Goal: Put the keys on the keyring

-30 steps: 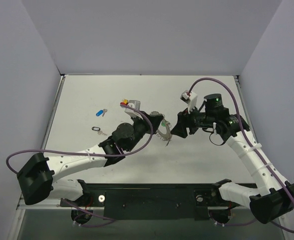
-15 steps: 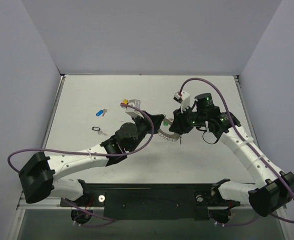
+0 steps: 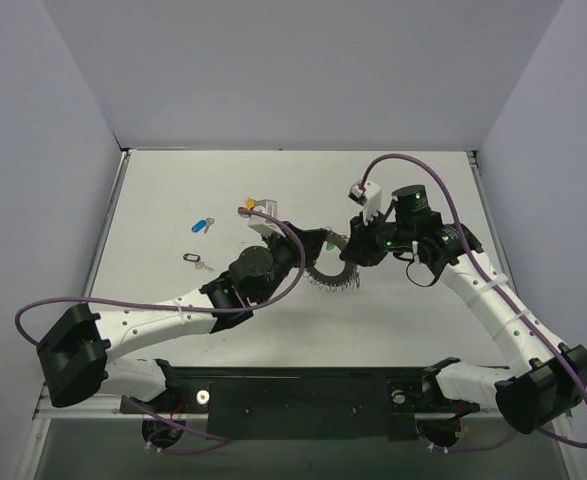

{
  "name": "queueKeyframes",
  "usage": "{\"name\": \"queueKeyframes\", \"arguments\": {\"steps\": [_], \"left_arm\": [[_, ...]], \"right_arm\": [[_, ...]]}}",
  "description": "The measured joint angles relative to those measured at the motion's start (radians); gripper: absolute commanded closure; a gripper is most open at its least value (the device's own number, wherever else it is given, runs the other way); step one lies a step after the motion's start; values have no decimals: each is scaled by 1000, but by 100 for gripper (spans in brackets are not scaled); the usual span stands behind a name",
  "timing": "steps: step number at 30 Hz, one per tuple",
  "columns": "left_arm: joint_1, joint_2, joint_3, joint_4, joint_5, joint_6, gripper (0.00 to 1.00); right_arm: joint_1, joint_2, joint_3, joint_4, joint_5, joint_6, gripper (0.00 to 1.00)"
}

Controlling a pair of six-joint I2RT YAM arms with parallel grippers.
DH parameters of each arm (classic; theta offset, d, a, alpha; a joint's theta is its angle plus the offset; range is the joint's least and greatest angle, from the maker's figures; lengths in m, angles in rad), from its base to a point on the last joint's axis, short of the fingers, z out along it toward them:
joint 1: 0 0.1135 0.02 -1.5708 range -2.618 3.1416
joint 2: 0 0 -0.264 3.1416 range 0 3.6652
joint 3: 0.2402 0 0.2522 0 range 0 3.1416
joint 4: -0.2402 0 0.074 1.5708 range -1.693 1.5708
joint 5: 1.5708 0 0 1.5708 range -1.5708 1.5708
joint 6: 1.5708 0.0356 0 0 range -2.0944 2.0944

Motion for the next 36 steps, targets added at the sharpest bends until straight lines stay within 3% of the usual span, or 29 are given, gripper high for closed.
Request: {"name": "queueKeyframes", "arguments": {"steps": [4,8,13,18,25,36], "left_arm": [[8,-29,-44,15,6,-7,39],[27,-116,-108,13,5,6,29],[76,-264,-176,-40,34,51,23],[175,-381,-190,-235,117,109,21],[278,-463,-216,-510,220,144,20],[278,-631,-363,-585,261,111,19]], "right_arm": [[-65,-4,-16,5,-2,1,100],[-144,-11,-68,8,17,0,100],[-218,-14,-109,-11,98,-45,100],[-328,13,-97,-39,226,-141,100],[-452,178,-22,-36,529,-372,100],[-484,395,-10,145,898,-605,100]]}}
